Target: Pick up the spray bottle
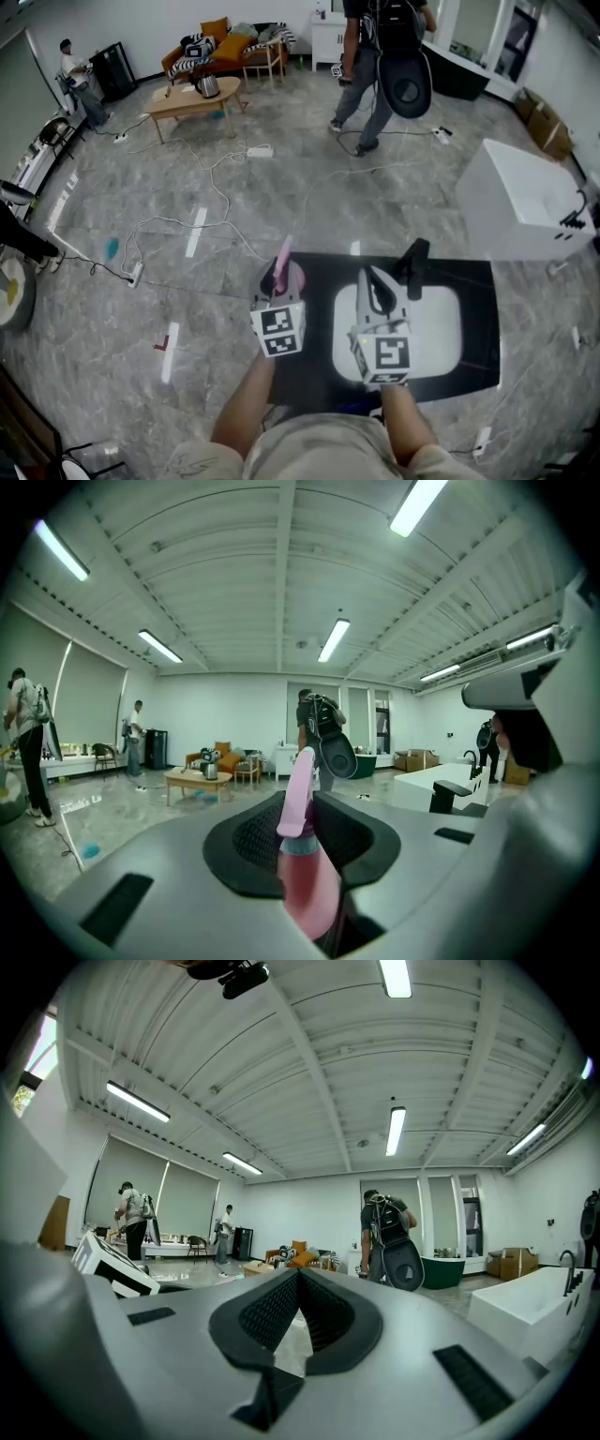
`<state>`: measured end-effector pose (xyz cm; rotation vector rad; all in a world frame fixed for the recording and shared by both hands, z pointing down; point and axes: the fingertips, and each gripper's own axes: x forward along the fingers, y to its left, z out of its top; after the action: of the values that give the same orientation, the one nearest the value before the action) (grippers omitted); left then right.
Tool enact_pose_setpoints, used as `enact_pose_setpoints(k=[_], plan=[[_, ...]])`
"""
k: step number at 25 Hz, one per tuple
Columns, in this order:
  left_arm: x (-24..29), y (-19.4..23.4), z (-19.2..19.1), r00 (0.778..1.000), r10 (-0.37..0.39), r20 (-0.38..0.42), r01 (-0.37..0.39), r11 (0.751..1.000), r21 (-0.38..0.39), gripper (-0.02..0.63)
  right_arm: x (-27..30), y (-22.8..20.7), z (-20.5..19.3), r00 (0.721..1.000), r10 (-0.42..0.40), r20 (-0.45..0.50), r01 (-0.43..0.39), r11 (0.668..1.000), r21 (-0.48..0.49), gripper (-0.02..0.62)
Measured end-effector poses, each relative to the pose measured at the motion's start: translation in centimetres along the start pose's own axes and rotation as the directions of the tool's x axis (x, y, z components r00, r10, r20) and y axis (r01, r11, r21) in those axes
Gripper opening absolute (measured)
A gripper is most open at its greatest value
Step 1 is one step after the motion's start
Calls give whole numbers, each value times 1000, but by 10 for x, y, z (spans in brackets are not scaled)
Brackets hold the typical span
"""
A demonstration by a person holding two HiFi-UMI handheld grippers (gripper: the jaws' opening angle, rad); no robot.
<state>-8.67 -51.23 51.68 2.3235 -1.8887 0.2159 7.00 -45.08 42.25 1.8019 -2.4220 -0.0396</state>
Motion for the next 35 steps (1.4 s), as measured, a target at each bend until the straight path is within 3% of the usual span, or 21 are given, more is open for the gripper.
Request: enact_pose_setpoints(k=[14,35], plan=[[-56,-22,58,998,-11,69,10,1000,20,92,-13,6,24,997,31,65,-31,1000,0,4],[-95,-31,64,995,19,96,-21,1000,20,92,-22,21,26,994,88,68,-88,996,-4,3]])
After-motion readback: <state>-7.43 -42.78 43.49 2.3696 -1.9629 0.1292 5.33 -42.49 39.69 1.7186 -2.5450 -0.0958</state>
